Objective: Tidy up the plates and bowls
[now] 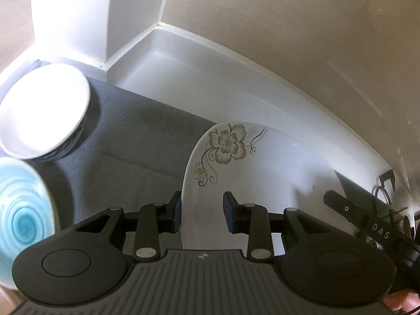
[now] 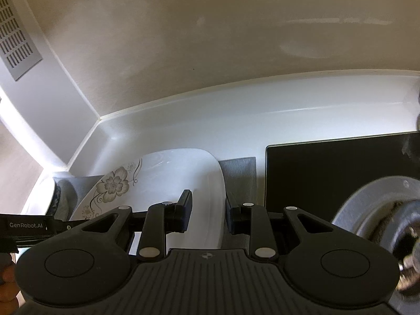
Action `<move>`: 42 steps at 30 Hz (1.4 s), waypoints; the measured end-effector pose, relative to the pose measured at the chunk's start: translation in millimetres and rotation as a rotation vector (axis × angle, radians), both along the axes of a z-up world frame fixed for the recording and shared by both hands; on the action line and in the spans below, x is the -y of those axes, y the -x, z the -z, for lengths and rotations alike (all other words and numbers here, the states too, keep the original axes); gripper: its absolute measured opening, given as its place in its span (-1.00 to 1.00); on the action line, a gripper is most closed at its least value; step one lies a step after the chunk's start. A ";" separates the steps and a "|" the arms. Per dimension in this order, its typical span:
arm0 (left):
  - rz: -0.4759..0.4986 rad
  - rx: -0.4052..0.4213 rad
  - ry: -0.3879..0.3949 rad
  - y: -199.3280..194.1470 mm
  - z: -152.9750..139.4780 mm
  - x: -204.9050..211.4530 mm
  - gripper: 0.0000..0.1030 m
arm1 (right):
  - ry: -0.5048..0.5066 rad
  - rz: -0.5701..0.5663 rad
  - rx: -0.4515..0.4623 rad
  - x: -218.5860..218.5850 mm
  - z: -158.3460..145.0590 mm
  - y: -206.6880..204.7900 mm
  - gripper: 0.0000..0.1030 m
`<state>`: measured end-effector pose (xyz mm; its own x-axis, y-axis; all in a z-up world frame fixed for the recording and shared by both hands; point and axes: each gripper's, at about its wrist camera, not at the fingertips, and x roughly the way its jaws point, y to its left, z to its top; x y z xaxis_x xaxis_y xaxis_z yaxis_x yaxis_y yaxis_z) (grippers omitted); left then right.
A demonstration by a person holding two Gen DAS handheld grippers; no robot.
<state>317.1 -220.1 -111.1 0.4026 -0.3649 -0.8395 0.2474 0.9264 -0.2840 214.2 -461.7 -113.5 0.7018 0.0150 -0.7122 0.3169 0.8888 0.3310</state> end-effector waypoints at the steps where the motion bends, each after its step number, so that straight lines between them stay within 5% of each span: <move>1: 0.002 -0.002 0.002 2.4 -0.6 -1.6 -0.30 | 0.000 0.002 0.001 -0.8 -1.8 5.1 -0.45; 26: 0.115 0.013 -0.053 116.0 -0.1 -55.5 -0.30 | -0.007 0.056 -0.040 -62.8 -9.2 131.0 -0.45; 42: 0.166 0.057 -0.136 148.5 6.4 -55.0 -0.30 | 0.028 0.046 -0.064 -74.1 1.9 150.8 -0.47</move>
<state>168.7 -165.1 -117.5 0.3946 -0.3146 -0.8633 0.4115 0.9006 -0.1401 63.5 -387.6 -115.4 0.6543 -0.0364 -0.7554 0.3773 0.8813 0.2844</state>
